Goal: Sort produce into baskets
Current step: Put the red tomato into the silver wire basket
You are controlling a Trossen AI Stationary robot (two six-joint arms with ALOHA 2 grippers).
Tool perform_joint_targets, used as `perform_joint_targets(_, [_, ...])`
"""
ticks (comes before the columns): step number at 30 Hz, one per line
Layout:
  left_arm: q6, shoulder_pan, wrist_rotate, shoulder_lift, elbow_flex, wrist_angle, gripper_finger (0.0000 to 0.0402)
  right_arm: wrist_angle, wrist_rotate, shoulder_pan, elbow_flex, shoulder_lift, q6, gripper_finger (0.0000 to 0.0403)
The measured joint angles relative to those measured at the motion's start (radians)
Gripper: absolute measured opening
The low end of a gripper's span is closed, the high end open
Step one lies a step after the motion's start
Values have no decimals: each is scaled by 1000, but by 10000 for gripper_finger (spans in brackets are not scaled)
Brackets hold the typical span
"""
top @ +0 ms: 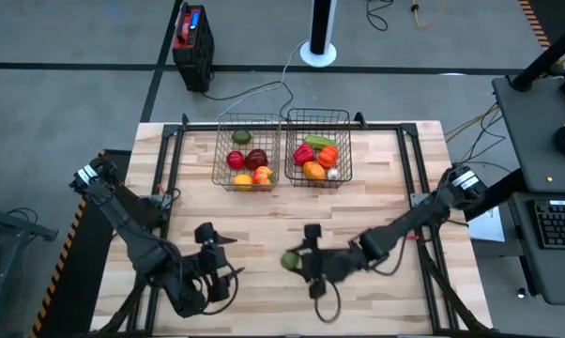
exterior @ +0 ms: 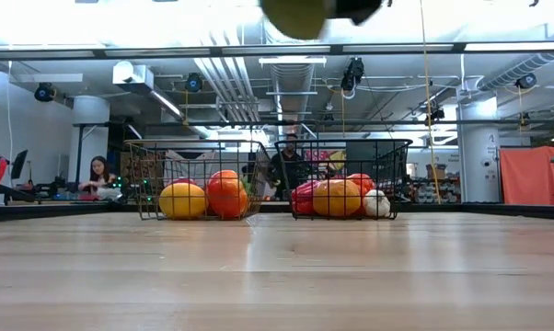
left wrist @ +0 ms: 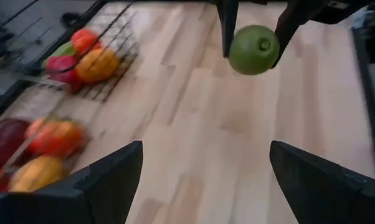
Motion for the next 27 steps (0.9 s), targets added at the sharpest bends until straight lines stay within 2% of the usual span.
perform_joint_targets(4, [-105, -5, 37, 0, 92, -224, 331, 131, -45, -99, -1, 0, -124, 203])
perform_joint_targets(7, [-134, -5, 153, 0, 127, -317, 331, 225, -97, -179, -1, 0, -168, 203])
perform_joint_targets(11, [-169, -5, 289, 0, 132, -351, 331, 304, -139, -290, -3, 0, -171, 203])
perform_joint_targets(17, [-228, -7, 507, 0, 111, -409, 331, 320, -142, -456, -5, 0, -49, 203])
perform_joint_targets(20, [-257, -11, 616, 0, 103, -454, 331, 324, -198, -532, -3, 10, 35, 203])
perform_joint_targets(24, [-281, -20, 680, 0, 75, -474, 331, 332, -292, -609, 21, 51, 100, 203])
perform_joint_targets(27, [-296, -24, 709, 0, 44, -476, 331, 331, -319, -643, 46, 94, 113, 203])
